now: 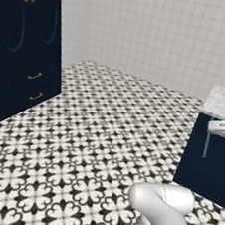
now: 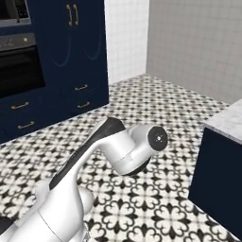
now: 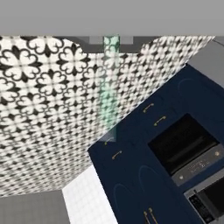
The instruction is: Take a straw from the drawer in front and place it inside the glass cup on the dining counter.
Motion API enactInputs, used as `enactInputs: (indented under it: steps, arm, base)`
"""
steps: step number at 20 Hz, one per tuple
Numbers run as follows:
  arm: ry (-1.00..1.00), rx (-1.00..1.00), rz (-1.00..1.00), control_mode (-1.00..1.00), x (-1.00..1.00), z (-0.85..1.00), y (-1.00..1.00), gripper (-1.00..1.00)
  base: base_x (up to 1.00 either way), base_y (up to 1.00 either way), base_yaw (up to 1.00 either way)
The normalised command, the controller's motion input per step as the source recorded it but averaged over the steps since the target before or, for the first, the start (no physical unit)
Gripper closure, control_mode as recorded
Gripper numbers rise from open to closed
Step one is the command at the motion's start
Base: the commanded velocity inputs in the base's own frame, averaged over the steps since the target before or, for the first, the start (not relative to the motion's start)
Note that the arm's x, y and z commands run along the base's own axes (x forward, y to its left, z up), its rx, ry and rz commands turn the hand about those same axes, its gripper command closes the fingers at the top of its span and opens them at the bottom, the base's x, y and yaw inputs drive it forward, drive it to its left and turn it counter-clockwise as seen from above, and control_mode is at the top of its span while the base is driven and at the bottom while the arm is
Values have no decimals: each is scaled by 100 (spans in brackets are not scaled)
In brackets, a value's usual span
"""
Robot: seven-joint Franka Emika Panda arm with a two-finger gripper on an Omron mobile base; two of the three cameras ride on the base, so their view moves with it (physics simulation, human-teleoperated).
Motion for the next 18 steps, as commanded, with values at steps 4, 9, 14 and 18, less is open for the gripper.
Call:
enactInputs:
  steps: [4,9,14,18]
  arm:
    - [0,0,0,100,0,0,0,100]
    - [0,0,0,100,0,0,0,100]
    - [0,0,0,100,0,0,0,100]
    - [0,0,0,100,0,0,0,100]
  base:
    - [100,27,-27]
    - [100,22,-29]
    - [100,24,-32]
    - [100,28,-33]
